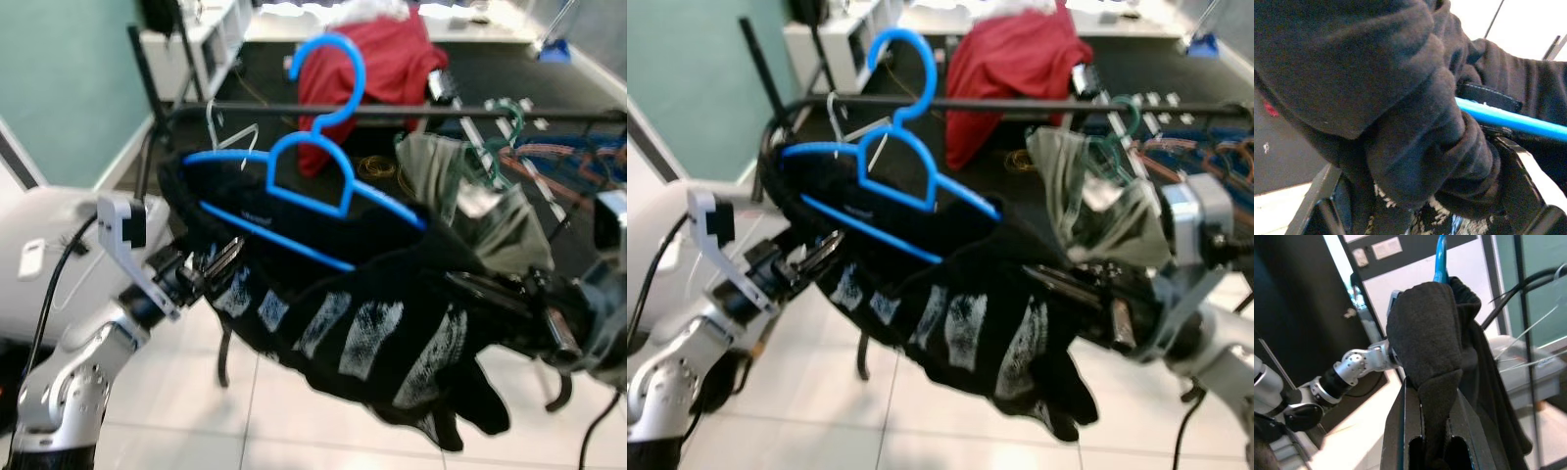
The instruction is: Hang hanger
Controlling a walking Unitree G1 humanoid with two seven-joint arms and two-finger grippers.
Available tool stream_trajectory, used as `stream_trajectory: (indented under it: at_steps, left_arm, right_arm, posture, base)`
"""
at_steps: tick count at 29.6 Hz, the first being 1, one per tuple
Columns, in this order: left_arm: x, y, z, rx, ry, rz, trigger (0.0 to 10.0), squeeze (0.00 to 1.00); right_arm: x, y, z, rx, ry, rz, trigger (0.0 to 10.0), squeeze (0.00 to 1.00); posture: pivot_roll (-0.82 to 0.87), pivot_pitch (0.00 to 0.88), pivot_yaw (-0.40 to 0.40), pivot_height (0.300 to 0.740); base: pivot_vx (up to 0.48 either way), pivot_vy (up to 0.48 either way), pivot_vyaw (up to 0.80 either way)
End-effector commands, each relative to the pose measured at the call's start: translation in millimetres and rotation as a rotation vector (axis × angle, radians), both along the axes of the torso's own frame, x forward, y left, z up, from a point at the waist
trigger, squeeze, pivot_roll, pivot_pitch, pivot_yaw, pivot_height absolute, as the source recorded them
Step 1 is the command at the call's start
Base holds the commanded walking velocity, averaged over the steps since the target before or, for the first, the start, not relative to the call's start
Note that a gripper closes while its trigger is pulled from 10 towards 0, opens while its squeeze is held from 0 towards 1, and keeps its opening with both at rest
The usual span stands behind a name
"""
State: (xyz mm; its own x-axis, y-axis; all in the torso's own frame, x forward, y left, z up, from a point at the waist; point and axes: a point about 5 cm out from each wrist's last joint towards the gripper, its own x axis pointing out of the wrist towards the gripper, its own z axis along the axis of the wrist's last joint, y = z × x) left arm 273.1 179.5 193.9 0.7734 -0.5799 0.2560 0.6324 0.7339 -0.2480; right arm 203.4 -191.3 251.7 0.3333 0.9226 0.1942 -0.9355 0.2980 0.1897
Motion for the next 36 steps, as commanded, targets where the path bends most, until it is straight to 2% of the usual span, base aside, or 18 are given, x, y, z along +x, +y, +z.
stream_trajectory:
  at_steps: [1, 8, 15, 19, 22, 24, 27, 31, 36]
  left_arm:
    - [-0.1, -5.2, -5, 0.033, 0.007, -0.010, 10.0, 0.00]
    - [1.4, -7.7, -12, 0.069, 0.023, -0.004, 10.0, 0.00]
    - [-0.8, -21.5, -14, 0.036, 0.030, -0.040, 10.0, 0.00]
    - [-1.6, -25.6, -9, 0.012, 0.017, -0.060, 10.0, 0.00]
    - [-1.4, -16.4, 3, -0.014, -0.030, -0.048, 10.0, 0.00]
    - [-1.4, -16.4, 3, -0.014, -0.030, -0.048, 10.0, 0.00]
    - [2.7, 4.0, 10, 0.017, -0.063, 0.036, 10.0, 0.00]
    - [10.2, 26.7, 20, 0.050, -0.102, 0.187, 10.0, 0.00]
    - [10.1, 34.1, 27, 0.039, -0.119, 0.212, 10.0, 0.00]
  right_arm:
    - [-3.5, 6.8, 4, 0.018, -0.041, 0.044, 0.0, 0.00]
    - [2.0, 15.9, 0, 0.042, -0.031, 0.062, 0.0, 0.00]
    - [7.2, 28.4, -4, 0.063, -0.022, 0.094, 0.0, 0.00]
    - [13.1, 35.9, -8, 0.072, -0.012, 0.109, 0.0, 0.00]
    - [20.0, 35.7, -8, 0.069, -0.015, 0.111, 0.0, 0.00]
    - [20.0, 35.7, -8, 0.069, -0.015, 0.111, 0.0, 0.00]
    - [24.2, 26.0, -2, 0.061, -0.034, 0.095, 0.0, 0.00]
    - [22.5, 20.8, 3, 0.042, -0.049, 0.105, 0.0, 0.00]
    - [24.4, 16.9, 4, 0.028, -0.056, 0.089, 0.0, 0.00]
  posture:
    - [-0.11, 0.079, 0.039, 0.740]
    - [-0.11, 0.075, 0.037, 0.740]
    - [-0.11, 0.078, 0.035, 0.740]
    - [-0.10, 0.085, 0.027, 0.740]
    - [-0.10, 0.088, 0.021, 0.740]
    - [-0.10, 0.088, 0.021, 0.740]
    - [-0.10, 0.092, 0.016, 0.740]
    - [-0.11, 0.097, 0.012, 0.740]
    - [-0.11, 0.097, 0.012, 0.740]
  base:
    - [0.000, 0.000, 0.00]
    - [0.000, -0.315, 0.00]
    - [0.000, -0.480, 0.00]
    - [0.000, 0.000, 0.00]
    - [0.000, 0.000, 0.00]
    - [0.000, 0.000, 0.00]
    - [0.000, 0.000, 0.00]
    - [0.000, 0.000, 0.00]
    - [0.000, 0.000, 0.00]
